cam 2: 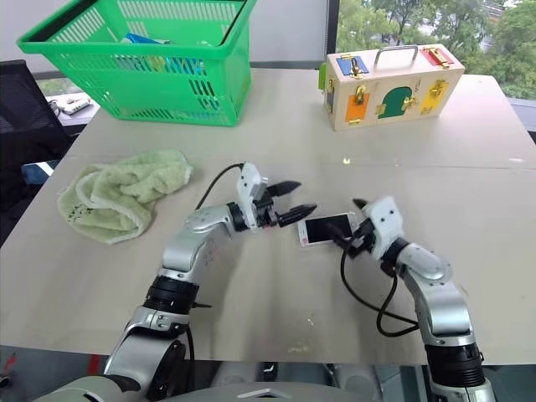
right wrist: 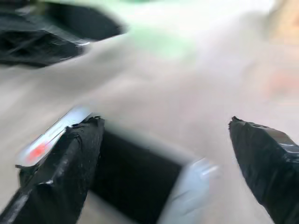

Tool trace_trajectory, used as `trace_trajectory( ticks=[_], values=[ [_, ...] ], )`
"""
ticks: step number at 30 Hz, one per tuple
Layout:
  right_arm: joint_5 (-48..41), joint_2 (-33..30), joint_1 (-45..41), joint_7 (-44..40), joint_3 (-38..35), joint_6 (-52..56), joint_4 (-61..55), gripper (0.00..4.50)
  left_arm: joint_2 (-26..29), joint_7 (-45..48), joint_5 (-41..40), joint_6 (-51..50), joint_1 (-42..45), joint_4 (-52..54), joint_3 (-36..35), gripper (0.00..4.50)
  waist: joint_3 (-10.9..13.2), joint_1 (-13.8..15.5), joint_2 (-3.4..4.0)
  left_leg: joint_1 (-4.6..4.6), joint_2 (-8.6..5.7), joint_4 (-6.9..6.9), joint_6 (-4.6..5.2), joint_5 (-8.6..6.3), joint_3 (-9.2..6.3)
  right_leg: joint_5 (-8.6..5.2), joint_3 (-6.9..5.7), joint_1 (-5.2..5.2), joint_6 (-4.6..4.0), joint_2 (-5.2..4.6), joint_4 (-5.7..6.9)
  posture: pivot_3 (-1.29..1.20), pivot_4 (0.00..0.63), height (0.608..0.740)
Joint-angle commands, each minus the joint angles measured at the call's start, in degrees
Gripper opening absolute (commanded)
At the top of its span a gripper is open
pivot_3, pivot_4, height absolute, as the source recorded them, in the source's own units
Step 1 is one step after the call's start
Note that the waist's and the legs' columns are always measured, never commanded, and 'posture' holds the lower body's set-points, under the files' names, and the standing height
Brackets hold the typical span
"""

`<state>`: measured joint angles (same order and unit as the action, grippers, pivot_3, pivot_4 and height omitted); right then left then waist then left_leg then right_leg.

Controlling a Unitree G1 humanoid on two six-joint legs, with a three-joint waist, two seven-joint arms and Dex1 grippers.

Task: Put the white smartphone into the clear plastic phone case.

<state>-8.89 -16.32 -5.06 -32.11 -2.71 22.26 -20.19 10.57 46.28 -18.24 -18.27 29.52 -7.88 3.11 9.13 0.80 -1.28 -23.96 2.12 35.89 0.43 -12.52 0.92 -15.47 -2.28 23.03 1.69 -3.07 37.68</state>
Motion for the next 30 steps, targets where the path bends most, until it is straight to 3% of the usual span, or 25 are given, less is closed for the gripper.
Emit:
trace_trajectory(
  ticks=[1,7,15,24,30],
  values=[
    [-0.6,0.0,0.3,4.0,-2.1,0.8,-4.7,4.50,-0.9,-4.3,-1.2,-0.1,2.5,0.3,-2.8,4.48,0.0,0.0,-0.01,0.00,0.00,0.02,0.01,-0.01,0.03,0.00,-0.03,0.00,0.00,0.01,0.01,0.00,0.150,0.740],
    [-3.8,-6.4,5.5,0.8,-4.5,4.3,-9.5,4.50,1.0,-3.6,-1.5,-1.3,2.2,2.0,-3.0,4.48,0.1,0.0,-0.01,0.00,0.01,0.09,0.02,-0.01,0.17,0.00,-0.02,0.00,0.00,0.07,0.06,0.00,0.150,0.740],
    [-8.9,-14.1,17.7,-4.9,-12.7,1.9,-14.6,4.50,9.5,4.7,-4.7,-3.0,-4.7,10.5,-2.5,4.48,0.2,-0.2,0.03,0.06,0.10,0.12,0.01,-0.01,0.20,0.00,0.03,0.00,-0.02,0.19,0.15,0.00,0.150,0.740],
    [-14.9,-14.9,34.6,-9.4,-26.3,-1.3,-19.1,4.50,20.9,8.5,-10.1,-7.9,-17.0,22.4,-8.0,4.48,0.2,-0.1,0.08,0.14,0.22,0.34,0.03,-0.02,0.09,-0.11,0.20,-0.11,0.15,0.20,0.23,0.00,0.150,0.740],
    [-16.5,-15.3,38.3,-9.7,-30.3,-1.9,-19.2,4.50,25.8,9.9,-13.5,-9.7,-27.5,29.3,-11.0,4.48,0.2,-0.1,0.12,0.23,0.35,0.41,0.05,-0.03,0.10,-0.12,0.55,-0.12,-0.02,0.18,0.26,0.00,0.150,0.740]
  ],
)
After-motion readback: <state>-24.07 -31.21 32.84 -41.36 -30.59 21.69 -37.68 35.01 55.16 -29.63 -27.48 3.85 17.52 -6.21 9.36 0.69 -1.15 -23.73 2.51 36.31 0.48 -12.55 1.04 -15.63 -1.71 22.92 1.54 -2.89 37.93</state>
